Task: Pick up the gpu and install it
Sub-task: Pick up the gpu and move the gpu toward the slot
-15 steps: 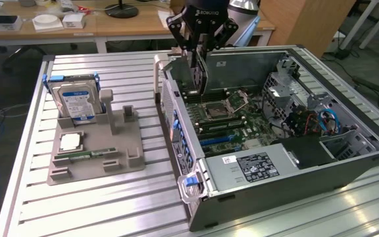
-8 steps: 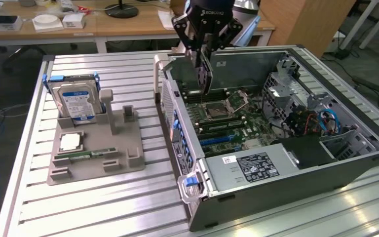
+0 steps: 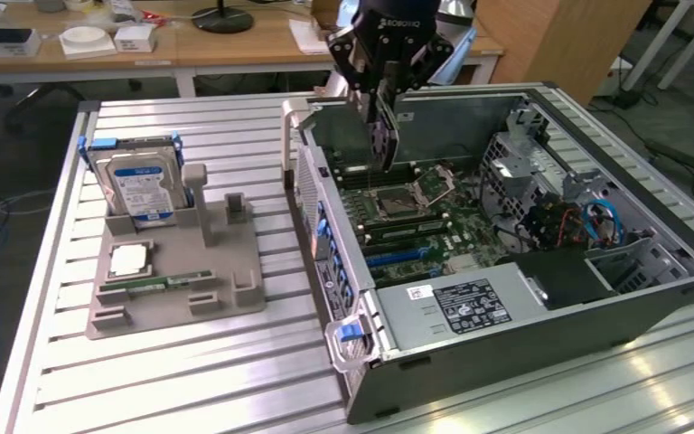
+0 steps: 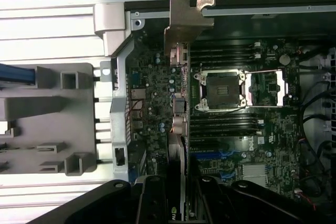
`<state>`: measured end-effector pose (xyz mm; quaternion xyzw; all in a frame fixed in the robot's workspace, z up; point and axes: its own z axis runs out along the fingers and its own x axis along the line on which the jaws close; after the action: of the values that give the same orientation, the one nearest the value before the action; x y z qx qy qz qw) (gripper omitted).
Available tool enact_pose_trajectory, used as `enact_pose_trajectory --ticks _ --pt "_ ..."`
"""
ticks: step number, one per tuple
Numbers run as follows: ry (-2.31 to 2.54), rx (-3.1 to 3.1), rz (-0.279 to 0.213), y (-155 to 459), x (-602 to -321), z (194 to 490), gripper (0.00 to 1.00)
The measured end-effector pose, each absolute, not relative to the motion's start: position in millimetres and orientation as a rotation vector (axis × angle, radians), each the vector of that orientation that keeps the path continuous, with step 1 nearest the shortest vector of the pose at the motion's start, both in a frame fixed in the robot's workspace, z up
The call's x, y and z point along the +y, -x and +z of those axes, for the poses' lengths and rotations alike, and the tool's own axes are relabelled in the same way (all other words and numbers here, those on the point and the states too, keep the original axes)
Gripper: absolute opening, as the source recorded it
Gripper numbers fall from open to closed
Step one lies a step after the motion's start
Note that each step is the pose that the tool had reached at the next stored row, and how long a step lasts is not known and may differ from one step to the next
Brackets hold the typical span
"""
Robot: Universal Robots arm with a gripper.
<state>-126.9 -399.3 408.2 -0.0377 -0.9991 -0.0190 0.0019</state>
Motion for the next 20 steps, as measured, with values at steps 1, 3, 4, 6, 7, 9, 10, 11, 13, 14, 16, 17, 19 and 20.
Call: enact_pose_trajectory --ticks 1,3,4,6,7,9,10,11,13,14,16,17,19,20 --pt "0.118 -3.135 -0.060 125.6 -399.3 408.2 0.26" --pt "0.118 -3.135 -0.060 123.0 -399.3 408.2 0.26" --pt "0.118 -3.135 -0.060 121.6 -399.3 408.2 0.26" --pt "0.118 -3.135 -0.060 118.7 -399.3 408.2 0.26" --pt "0.118 -3.135 -0.060 117.3 -399.3 408.2 0.26" --pt "0.118 -3.135 -0.060 114.5 -399.3 408.2 0.26" --pt "0.119 -3.135 -0.060 113.0 -399.3 408.2 0.26" --pt "0.118 -3.135 -0.060 111.5 -399.3 408.2 0.26" --pt "0.118 -3.135 -0.060 108.4 -399.3 408.2 0.26" --pt "0.118 -3.135 -0.060 106.8 -399.3 408.2 0.26" --pt "0.118 -3.135 -0.060 103.7 -399.3 408.2 0.26" --pt "0.118 -3.135 -0.060 102.2 -399.3 408.2 0.26" --pt "0.118 -3.135 -0.060 99.1 -399.3 408.2 0.26" --pt "0.118 -3.135 -0.060 97.6 -399.3 408.2 0.26"
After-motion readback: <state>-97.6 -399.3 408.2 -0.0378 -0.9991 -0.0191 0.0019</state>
